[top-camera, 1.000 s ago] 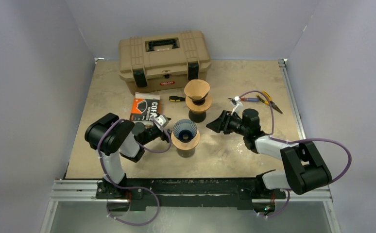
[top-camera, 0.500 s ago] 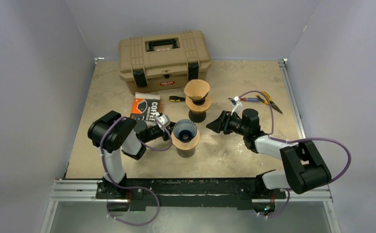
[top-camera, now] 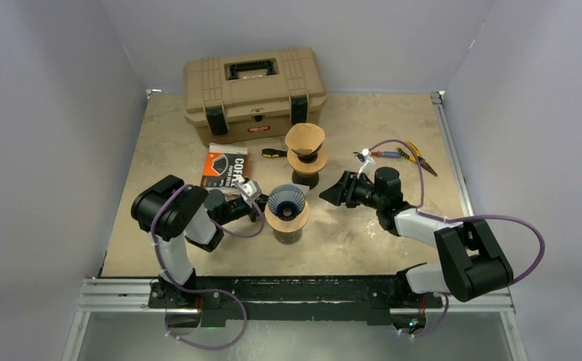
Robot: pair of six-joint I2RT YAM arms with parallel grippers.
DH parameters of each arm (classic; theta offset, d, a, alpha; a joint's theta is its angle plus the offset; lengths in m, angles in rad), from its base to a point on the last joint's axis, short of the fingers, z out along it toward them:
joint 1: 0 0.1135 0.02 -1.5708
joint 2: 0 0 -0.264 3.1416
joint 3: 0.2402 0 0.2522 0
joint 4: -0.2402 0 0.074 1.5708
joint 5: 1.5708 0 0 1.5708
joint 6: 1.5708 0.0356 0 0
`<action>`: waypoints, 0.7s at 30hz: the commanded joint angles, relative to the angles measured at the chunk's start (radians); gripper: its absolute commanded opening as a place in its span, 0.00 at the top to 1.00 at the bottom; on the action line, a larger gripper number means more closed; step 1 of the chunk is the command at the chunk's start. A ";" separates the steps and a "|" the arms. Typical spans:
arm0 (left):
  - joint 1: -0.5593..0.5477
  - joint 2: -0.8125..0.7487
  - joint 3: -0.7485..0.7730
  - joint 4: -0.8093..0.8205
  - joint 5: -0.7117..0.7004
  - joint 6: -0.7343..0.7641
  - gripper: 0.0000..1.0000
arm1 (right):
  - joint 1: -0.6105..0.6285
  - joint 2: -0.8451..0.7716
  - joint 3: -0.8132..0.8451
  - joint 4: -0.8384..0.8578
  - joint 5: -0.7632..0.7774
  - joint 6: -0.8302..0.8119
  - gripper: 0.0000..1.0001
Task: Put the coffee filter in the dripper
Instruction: Pick up the coffee filter from the center of the board.
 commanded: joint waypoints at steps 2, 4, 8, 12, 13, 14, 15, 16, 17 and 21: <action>-0.004 -0.121 -0.067 0.262 -0.083 -0.050 1.00 | -0.004 -0.060 0.045 -0.044 0.010 -0.030 0.39; -0.005 -0.176 -0.106 0.262 -0.141 -0.075 1.00 | -0.004 -0.085 0.048 -0.061 0.014 -0.033 0.37; -0.004 -0.317 -0.205 0.252 -0.322 -0.148 1.00 | -0.004 -0.154 0.062 -0.118 0.034 -0.038 0.30; -0.005 -0.542 -0.255 0.117 -0.480 -0.213 1.00 | -0.005 -0.253 0.092 -0.208 0.065 -0.055 0.23; -0.005 -0.610 -0.256 0.056 -0.520 -0.228 1.00 | -0.004 -0.278 0.100 -0.228 0.074 -0.060 0.22; -0.004 -0.682 -0.254 -0.026 -0.557 -0.242 1.00 | -0.004 -0.303 0.109 -0.249 0.085 -0.065 0.20; -0.004 -0.764 -0.241 -0.120 -0.586 -0.255 1.00 | -0.004 -0.325 0.118 -0.268 0.091 -0.069 0.19; -0.004 -0.840 -0.220 -0.225 -0.614 -0.262 1.00 | -0.004 -0.347 0.132 -0.291 0.103 -0.074 0.17; -0.004 -0.922 -0.189 -0.357 -0.630 -0.264 1.00 | -0.004 -0.367 0.140 -0.313 0.108 -0.076 0.16; -0.005 -1.157 -0.020 -0.813 -0.683 -0.265 1.00 | -0.003 -0.444 0.186 -0.374 0.119 -0.085 0.09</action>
